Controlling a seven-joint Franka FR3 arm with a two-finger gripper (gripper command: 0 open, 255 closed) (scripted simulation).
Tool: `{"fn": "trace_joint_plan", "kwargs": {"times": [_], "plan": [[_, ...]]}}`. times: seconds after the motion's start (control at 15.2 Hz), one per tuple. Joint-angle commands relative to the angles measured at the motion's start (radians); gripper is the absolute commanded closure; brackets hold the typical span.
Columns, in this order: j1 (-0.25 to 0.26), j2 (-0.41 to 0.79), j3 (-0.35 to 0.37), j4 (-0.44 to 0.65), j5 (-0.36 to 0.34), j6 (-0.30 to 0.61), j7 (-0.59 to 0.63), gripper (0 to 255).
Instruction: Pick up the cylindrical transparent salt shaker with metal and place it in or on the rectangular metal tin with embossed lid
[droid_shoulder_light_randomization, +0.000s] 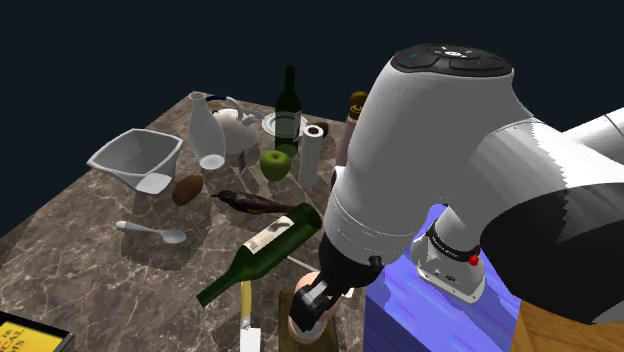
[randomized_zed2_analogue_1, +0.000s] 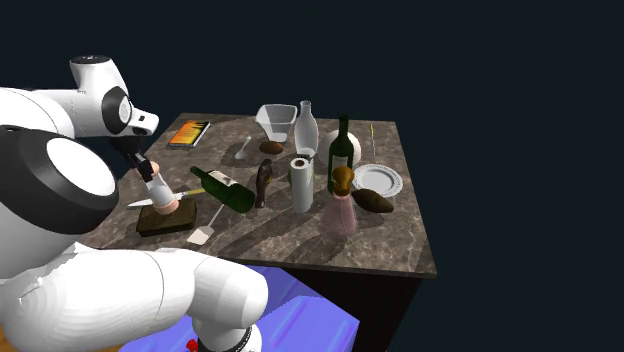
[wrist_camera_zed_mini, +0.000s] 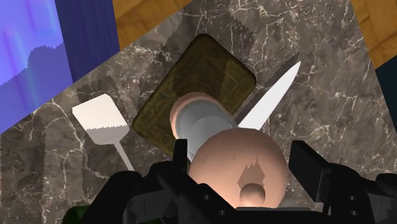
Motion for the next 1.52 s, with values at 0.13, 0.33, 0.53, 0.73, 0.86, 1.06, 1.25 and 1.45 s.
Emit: {"fn": "trace_joint_plan", "kwargs": {"times": [0.13, 0.33, 0.53, 0.73, 0.86, 1.06, 1.25, 1.45], "plan": [[-0.005, 0.019, 0.026, -0.027, 0.008, 0.049, -0.001, 255], [-0.005, 0.019, 0.026, -0.027, 0.008, 0.049, -0.001, 255], [-0.005, 0.019, 0.026, -0.027, 0.008, 0.049, -0.001, 255], [-0.005, 0.019, 0.026, -0.027, 0.008, 0.049, -0.001, 0], [-0.005, 0.019, 0.026, -0.027, 0.008, 0.049, -0.001, 0], [0.001, 0.001, 0.004, -0.009, 0.004, 0.011, -0.002, 0], [0.011, -0.039, -0.053, 0.047, -0.012, -0.090, -0.001, 0], [0.012, -0.039, -0.053, 0.047, -0.012, -0.090, -0.001, 0]]}}
